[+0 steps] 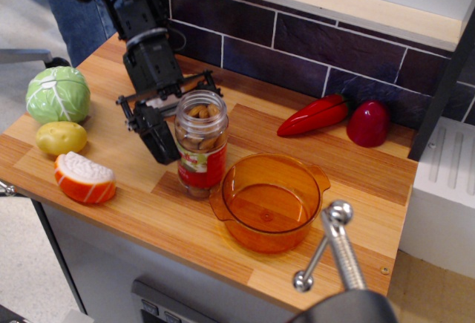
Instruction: Pour almonds in pot
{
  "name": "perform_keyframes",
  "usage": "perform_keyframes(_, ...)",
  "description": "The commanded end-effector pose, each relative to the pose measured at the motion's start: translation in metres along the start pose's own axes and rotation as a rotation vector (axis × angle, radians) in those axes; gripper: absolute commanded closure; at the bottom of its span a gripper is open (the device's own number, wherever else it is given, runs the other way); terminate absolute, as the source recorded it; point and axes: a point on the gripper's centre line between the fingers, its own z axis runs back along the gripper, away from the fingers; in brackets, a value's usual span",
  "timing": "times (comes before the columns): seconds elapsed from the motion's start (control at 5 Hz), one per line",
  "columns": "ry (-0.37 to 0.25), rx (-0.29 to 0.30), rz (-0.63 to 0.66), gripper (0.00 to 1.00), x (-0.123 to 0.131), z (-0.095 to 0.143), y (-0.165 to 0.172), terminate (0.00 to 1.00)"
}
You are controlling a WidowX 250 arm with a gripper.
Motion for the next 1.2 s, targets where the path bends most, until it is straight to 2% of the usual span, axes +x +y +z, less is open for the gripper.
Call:
perform_keyframes(0.0,-0.079,-0.017,-0.078,1.0,-0.018,0.003,0.008,0.0)
perform_keyframes(0.2,-0.193,-0.076,-0.114,1.0,-0.029,0.022,0.002,0.0)
perform_keyframes(0.4,-0.393,-0.081,-0.189,1.0,-0.043,0.03,-0.005,0.0)
perform_keyframes(0.6,-0.593,-0.135,-0.267,1.0,-0.054,0.04,-0.011,0.0)
perform_keyframes(0.8,-0.825,-0.184,-0.322,1.0,-0.056,0.046,-0.019,0.0)
perform_keyframes(1.0,-0.989,-0.209,-0.422,1.0,-0.056,0.048,-0.027,0.0)
